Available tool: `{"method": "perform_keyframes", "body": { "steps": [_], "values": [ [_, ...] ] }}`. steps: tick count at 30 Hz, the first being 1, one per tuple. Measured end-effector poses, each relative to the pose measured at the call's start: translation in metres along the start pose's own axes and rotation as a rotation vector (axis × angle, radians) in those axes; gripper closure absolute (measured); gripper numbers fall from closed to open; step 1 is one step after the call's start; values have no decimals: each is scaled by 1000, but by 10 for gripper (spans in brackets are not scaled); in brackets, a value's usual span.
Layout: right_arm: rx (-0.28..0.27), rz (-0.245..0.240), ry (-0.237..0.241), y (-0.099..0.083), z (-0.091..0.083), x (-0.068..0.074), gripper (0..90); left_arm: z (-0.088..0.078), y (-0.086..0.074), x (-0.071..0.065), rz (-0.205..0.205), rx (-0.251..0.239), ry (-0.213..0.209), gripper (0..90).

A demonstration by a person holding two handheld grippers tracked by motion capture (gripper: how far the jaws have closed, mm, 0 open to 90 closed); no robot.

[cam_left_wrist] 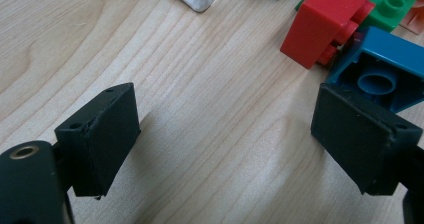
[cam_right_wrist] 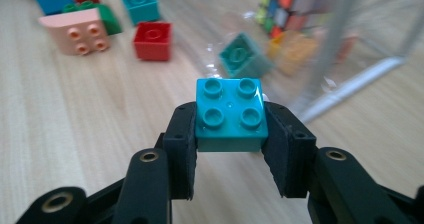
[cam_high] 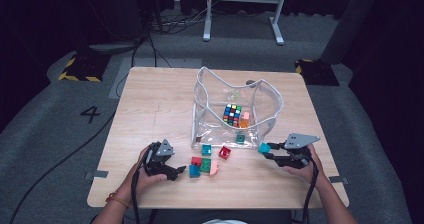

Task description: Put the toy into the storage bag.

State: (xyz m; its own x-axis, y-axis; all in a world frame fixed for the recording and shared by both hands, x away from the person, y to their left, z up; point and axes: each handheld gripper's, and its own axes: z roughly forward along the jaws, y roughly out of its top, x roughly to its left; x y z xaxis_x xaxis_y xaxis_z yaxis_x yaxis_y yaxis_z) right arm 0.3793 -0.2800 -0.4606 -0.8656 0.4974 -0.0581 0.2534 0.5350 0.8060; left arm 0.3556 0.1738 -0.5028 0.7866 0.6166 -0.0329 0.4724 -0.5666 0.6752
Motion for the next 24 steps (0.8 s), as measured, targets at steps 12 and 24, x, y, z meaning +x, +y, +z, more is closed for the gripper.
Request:
{"method": "perform_keyframes", "body": {
  "steps": [12, 24],
  "values": [
    [-57, 74, -157, 6, -35, -38, 593, 0, 0, 0, 0, 0, 0, 121],
    [-96, 101, -221, 27, -59, -65, 593, 0, 0, 0, -2, 2, -2, 121]
  ]
}}
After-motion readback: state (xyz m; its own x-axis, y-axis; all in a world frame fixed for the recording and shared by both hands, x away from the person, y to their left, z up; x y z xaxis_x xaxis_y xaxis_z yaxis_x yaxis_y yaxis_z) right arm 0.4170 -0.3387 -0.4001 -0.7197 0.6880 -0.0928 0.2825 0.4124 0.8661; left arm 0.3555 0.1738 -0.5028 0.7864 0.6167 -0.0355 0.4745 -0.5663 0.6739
